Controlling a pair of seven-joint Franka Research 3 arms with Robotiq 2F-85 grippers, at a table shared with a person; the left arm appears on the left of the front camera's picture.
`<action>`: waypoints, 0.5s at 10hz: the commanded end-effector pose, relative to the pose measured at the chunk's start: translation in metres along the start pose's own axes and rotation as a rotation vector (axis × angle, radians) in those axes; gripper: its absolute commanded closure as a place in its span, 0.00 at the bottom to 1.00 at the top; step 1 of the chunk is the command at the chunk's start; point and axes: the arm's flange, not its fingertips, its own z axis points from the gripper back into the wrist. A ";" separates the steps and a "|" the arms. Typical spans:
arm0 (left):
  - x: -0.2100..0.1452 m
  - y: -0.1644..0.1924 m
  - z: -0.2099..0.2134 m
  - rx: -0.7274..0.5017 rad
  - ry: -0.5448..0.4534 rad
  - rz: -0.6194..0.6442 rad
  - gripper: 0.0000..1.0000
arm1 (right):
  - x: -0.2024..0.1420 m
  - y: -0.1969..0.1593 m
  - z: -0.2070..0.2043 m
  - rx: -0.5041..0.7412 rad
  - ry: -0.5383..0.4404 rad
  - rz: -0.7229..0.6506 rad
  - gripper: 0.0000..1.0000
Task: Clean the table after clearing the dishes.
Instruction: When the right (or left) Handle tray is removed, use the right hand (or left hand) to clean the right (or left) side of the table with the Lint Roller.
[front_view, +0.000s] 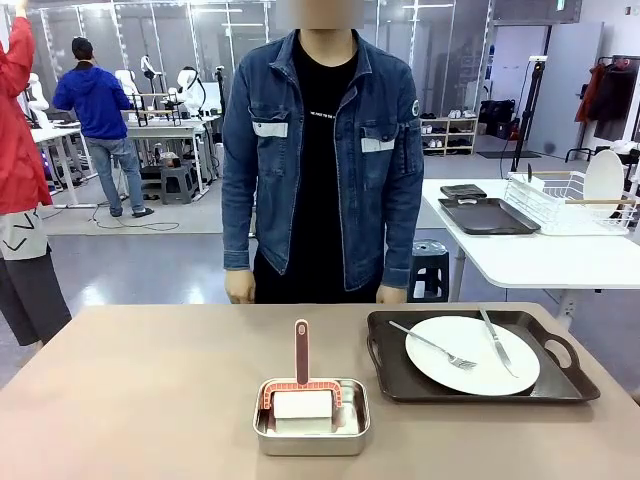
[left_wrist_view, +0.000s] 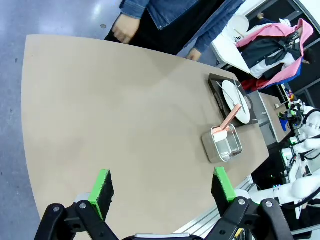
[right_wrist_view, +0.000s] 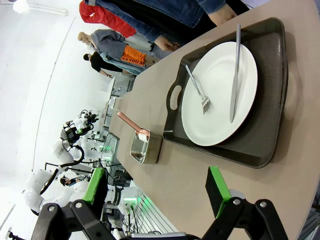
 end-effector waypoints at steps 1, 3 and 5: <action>-0.001 0.000 0.003 0.012 0.001 0.008 0.00 | 0.000 0.004 0.000 0.007 -0.009 0.005 0.00; -0.001 0.000 0.003 0.012 0.001 0.008 0.00 | 0.000 0.004 0.000 0.007 -0.009 0.005 0.00; -0.001 0.000 0.003 0.012 0.001 0.008 0.00 | 0.000 0.004 0.000 0.007 -0.009 0.005 0.00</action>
